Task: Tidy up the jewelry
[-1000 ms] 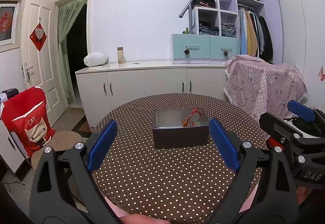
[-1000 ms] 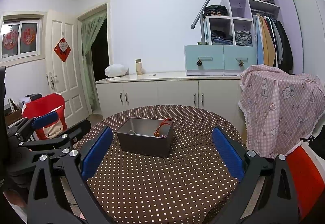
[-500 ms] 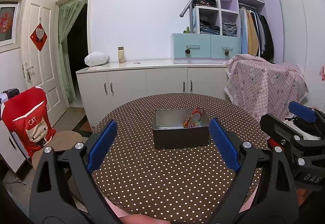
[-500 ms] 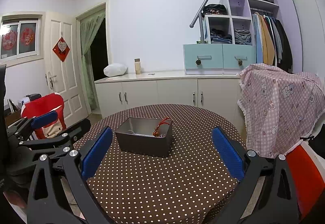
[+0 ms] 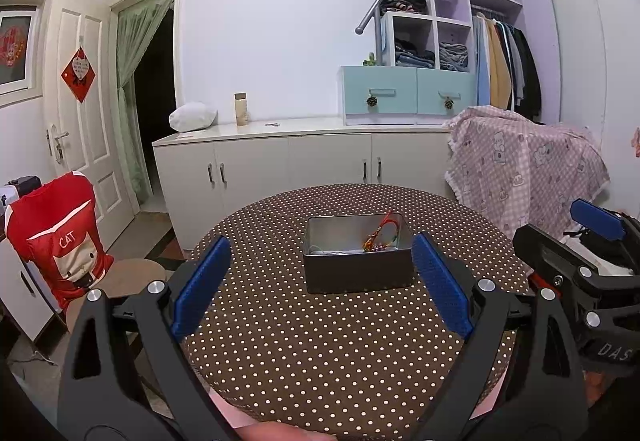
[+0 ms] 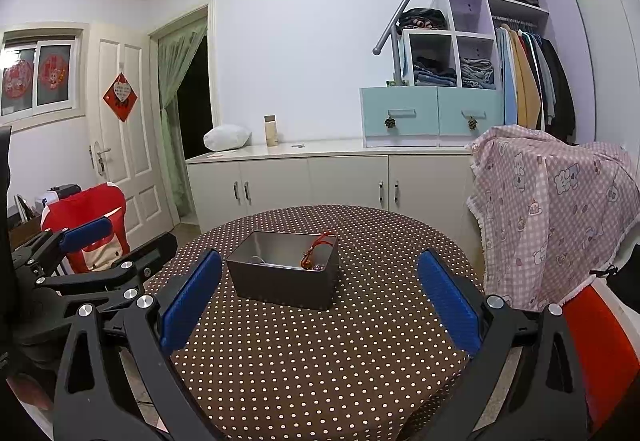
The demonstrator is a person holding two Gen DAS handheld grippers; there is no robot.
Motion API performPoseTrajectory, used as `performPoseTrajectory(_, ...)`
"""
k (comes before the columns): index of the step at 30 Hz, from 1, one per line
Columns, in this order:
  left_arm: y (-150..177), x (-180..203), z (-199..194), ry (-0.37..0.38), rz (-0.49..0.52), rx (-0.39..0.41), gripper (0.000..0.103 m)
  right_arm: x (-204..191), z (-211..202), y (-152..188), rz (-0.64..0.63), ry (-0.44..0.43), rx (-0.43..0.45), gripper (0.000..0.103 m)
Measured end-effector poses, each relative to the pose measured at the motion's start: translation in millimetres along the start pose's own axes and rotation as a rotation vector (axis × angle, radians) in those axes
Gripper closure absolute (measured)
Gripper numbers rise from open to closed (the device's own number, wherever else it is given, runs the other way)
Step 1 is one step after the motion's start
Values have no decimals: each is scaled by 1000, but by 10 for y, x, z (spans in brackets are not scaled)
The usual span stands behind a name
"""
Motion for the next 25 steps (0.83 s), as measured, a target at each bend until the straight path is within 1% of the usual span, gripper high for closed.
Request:
performPoseTrajectory(10, -19, 10, -5, 13, -11, -4, 13, -17, -13, -1, -5, 7, 1, 8)
performPoseTrajectory(25, -26, -2, 4, -5, -5, -12, 13, -35, 3, -14, -4, 21, -15, 8)
Point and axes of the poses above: each gripper's, at about its wrist camera, not at the fingertips, and z roughly the way its jaws point, x to its right, y to its underside, the point moved 10 cm from there along z, roughly the way its jaws point, and after that the axes turned 12 degrees about y, right-handed, at the moved point
